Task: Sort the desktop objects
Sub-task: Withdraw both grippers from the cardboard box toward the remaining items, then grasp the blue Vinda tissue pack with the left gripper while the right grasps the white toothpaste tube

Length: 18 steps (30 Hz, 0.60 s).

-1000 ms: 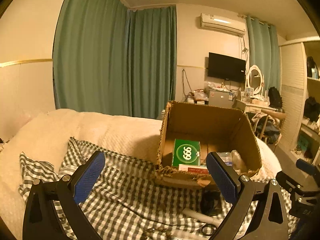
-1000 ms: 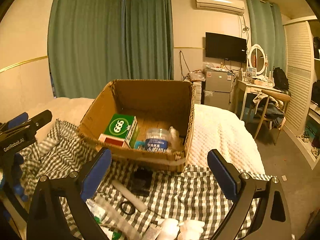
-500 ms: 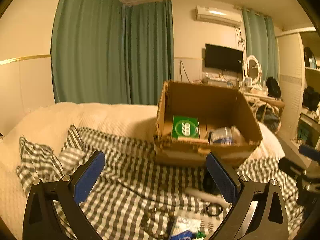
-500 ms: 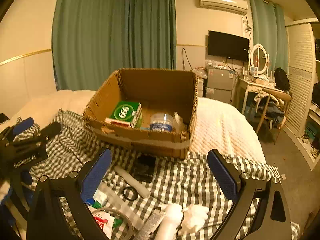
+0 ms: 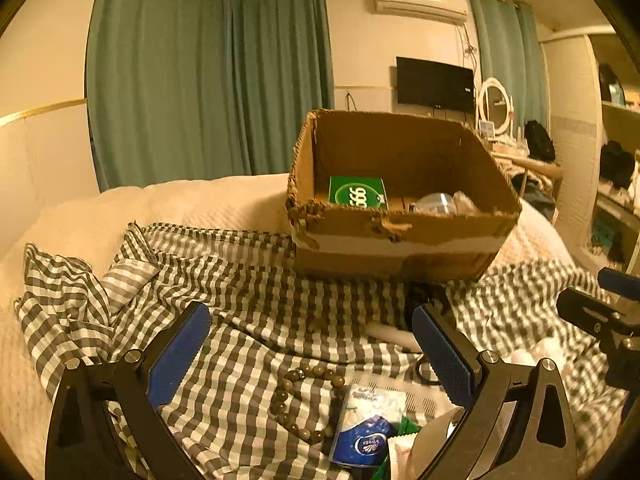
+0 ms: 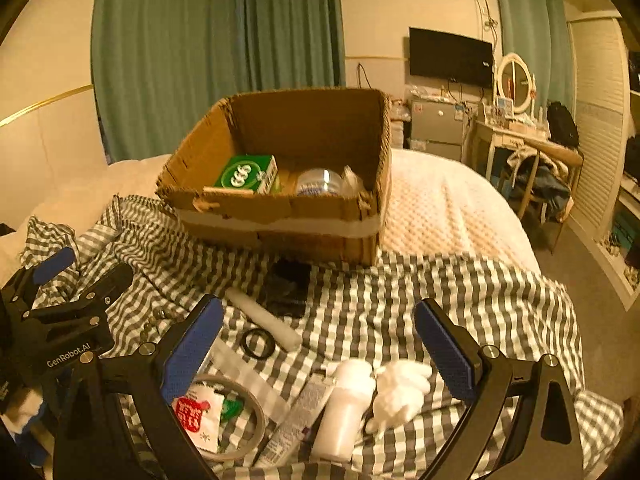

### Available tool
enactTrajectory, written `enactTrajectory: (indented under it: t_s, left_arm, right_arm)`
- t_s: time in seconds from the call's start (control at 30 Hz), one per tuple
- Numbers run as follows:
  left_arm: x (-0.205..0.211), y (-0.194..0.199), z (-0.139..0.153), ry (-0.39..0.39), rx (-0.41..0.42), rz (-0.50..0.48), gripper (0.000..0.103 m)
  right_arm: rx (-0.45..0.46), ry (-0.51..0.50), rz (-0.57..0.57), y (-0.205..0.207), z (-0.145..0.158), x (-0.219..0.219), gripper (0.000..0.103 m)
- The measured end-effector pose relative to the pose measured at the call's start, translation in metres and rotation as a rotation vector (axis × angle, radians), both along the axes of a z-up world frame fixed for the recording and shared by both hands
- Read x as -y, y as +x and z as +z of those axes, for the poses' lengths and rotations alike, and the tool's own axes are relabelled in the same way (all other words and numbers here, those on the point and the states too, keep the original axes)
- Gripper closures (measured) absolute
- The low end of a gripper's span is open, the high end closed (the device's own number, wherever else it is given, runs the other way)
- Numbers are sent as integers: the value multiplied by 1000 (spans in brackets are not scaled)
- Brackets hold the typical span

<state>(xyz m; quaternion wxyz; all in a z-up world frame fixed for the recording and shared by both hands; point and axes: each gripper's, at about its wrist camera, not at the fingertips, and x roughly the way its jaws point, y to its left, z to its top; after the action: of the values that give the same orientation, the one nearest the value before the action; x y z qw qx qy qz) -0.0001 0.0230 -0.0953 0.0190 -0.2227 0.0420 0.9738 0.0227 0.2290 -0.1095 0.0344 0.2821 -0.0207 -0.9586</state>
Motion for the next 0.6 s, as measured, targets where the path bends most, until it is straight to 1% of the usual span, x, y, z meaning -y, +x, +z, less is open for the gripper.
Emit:
enactTrajectory:
  t_s: [0.1,0.17,0.23,0.3,0.37,0.47,0.53,0.6]
  left_arm:
    - [-3,-3,-11,-19,24,-5,0]
    - [-2,-6,-21,-19,54,-6,0]
    - [-3,-10,-32,-41,92,-8,0]
    - [-5,-12,-39,-55,112,-12,0]
    - [-5,-13,-44,-47,135,-15,0]
    - [-1,-17,-51,-40,175,-16,0]
    - [-1,-20,-59,-49,220,-16,0]
    - [3,-22,-65,-40,251,-16,0]
  right_arm:
    - [49,-27,-9,-2,-11,-6,6]
    - [76,-43,-12,-4,-16,-9,6]
    - [104,-51,-14,-5,-21,-10,6]
    - [136,-51,-5,-8,-28,-8,6]
    - [172,-37,6,-11,-35,-3,7]
    - [212,-29,13,-14,-44,1,12]
    - [236,-36,11,-16,-49,0,18]
    - [270,-35,19,-19,-55,2,24]
